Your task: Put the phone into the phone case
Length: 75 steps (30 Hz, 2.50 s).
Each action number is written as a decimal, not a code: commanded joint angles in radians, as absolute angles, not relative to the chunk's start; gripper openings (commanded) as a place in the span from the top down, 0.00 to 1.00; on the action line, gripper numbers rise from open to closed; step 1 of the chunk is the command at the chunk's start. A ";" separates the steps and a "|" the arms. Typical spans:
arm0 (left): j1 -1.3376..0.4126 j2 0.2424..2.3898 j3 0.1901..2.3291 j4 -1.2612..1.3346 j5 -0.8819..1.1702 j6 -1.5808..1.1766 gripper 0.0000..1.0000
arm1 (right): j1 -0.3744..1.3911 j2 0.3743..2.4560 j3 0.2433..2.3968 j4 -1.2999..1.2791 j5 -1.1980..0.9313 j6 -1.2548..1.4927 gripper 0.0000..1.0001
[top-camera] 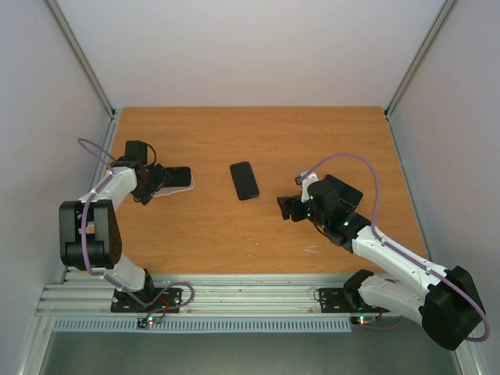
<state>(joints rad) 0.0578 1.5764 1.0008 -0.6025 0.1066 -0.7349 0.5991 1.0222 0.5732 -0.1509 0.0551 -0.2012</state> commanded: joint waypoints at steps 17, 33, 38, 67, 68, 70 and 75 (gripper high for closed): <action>0.098 1.799 1.073 -0.457 0.163 -0.855 0.47 | 0.595 1.073 0.603 -0.144 0.049 -0.195 0.11; 0.112 1.810 1.080 -0.455 0.116 -0.863 0.92 | 0.594 1.095 0.606 -0.131 0.026 -0.189 0.11; 0.113 1.752 1.080 -0.455 0.110 -0.842 0.99 | 0.595 1.089 0.609 -0.140 0.032 -0.193 0.11; -0.231 1.373 0.893 -0.639 0.247 -0.669 1.00 | 0.595 1.065 0.606 -0.155 0.070 -0.183 0.11; -0.267 1.354 0.859 -0.625 0.247 -0.686 1.00 | 0.595 1.067 0.607 -0.156 0.073 -0.182 0.11; -0.322 1.332 0.821 -0.617 0.239 -0.720 1.00 | 0.595 1.071 0.608 -0.158 0.076 -0.181 0.11; -0.464 1.299 0.746 -0.571 0.192 -0.802 1.00 | 0.596 1.086 0.613 -0.162 0.077 -0.181 0.11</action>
<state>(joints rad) -0.3889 1.3342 0.7868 -0.6308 0.2283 -0.7254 0.5991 1.0763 0.5819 -0.1631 0.0555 -0.1940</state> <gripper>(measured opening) 0.018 0.892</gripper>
